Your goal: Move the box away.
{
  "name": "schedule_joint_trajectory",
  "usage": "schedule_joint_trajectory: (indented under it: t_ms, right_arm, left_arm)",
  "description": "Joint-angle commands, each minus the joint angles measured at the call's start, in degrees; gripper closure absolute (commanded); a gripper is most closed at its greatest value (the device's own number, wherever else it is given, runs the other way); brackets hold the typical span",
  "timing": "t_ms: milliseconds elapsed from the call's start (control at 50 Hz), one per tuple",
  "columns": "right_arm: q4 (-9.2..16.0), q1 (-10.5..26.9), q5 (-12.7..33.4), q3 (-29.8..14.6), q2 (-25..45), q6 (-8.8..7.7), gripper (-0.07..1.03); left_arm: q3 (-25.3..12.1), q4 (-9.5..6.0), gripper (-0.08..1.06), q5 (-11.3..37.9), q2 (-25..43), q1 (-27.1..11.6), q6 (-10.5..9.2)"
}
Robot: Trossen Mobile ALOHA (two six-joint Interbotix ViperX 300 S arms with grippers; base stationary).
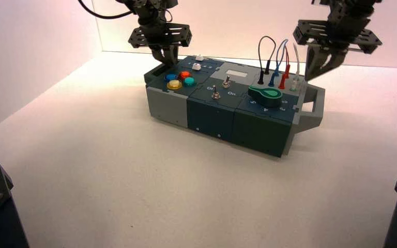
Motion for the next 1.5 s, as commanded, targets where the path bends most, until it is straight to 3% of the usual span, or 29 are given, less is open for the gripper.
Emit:
schedule_joint_trajectory:
  t_ms: [20,280,740,1000,1380,1500]
  right_arm:
    - [-0.4,-0.3,0.2,-3.1,0.3,0.18,0.99]
    - [-0.9,-0.3,0.1,-3.8,1.6,0.18,0.98]
    - [-0.5,0.4,0.4,5.3,-7.0,2.29,0.99]
    - [0.0,1.2,-2.2,6.9,-5.4,2.46,0.99]
    - [-0.7,1.4,-4.7,5.1,0.2,2.37,0.99]
    - [-1.7,0.6,-4.7,2.3,3.2,2.29,0.99]
  left_arm:
    - [-3.4,0.18,1.00,0.3,0.3,1.8,0.26]
    - [-4.7,0.18,1.00,1.0,1.7,2.4,0.26]
    - [-4.8,-0.26,1.00,1.2,1.8,2.4,0.18]
    - [-4.7,-0.35,1.00,1.5,1.8,2.4,0.00]
    - [-4.9,-0.26,1.00,1.5,2.0,2.4,0.09]
    - [-5.5,-0.26,1.00,1.5,2.2,2.4,0.18]
